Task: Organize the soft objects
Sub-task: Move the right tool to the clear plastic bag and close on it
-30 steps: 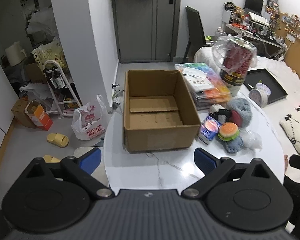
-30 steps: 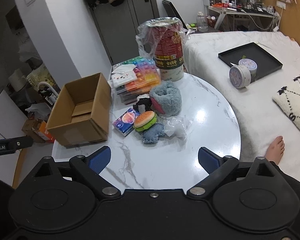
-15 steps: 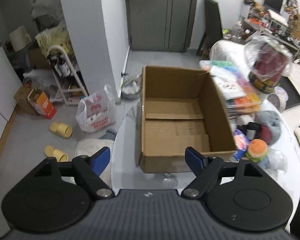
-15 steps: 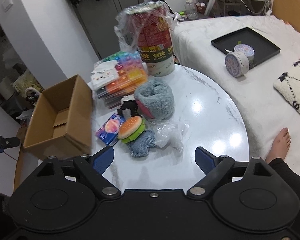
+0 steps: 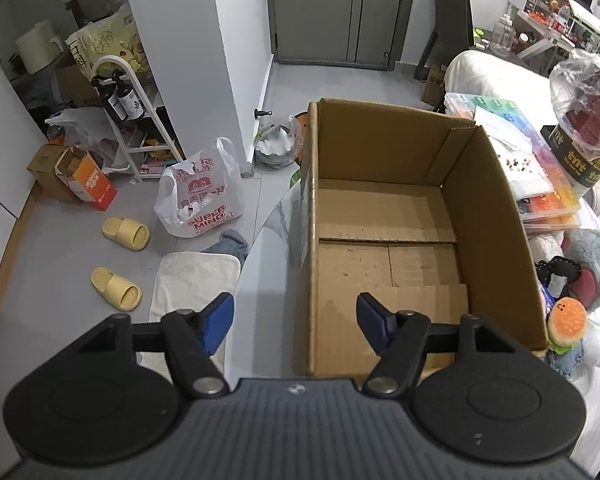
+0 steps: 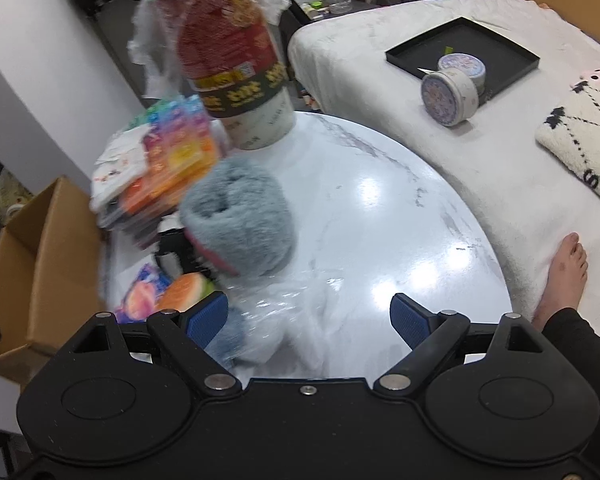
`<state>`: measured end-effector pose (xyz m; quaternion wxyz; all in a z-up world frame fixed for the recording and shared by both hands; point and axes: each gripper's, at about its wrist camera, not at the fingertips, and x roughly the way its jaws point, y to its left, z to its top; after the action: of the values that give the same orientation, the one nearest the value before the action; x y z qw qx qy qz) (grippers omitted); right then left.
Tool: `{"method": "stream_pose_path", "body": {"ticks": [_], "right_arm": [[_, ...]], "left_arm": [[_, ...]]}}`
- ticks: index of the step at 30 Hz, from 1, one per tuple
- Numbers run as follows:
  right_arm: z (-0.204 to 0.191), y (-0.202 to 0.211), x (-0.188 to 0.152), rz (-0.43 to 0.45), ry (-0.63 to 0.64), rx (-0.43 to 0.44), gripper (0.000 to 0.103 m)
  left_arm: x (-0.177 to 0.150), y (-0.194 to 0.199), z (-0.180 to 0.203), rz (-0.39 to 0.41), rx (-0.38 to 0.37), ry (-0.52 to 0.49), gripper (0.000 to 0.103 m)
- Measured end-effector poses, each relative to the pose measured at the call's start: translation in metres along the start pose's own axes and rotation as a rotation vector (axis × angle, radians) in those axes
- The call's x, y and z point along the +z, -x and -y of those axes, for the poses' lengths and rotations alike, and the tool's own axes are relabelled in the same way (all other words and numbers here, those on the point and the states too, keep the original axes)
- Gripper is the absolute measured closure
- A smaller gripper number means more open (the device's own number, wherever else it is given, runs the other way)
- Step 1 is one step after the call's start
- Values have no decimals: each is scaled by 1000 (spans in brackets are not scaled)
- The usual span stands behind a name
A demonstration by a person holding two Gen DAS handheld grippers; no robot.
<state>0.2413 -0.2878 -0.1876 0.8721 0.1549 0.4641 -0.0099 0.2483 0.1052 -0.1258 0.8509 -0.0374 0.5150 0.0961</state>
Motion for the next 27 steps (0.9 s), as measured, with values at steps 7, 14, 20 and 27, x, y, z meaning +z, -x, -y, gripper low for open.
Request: {"method": "stream_pose_path", "body": {"ticks": [7, 14, 20, 27], "right_arm": [[4, -19, -3, -6, 11, 13, 16], [4, -30, -4, -9, 19, 60, 49], [6, -24, -6, -5, 28, 88, 69], [10, -10, -16, -19, 11, 86, 73]], "left_arm": [[4, -21, 4, -49, 5, -14, 57], [-1, -30, 3, -76, -19, -17, 94], [-8, -24, 7, -53, -26, -39, 94], [-26, -13, 5, -62, -33, -37, 94]]}}
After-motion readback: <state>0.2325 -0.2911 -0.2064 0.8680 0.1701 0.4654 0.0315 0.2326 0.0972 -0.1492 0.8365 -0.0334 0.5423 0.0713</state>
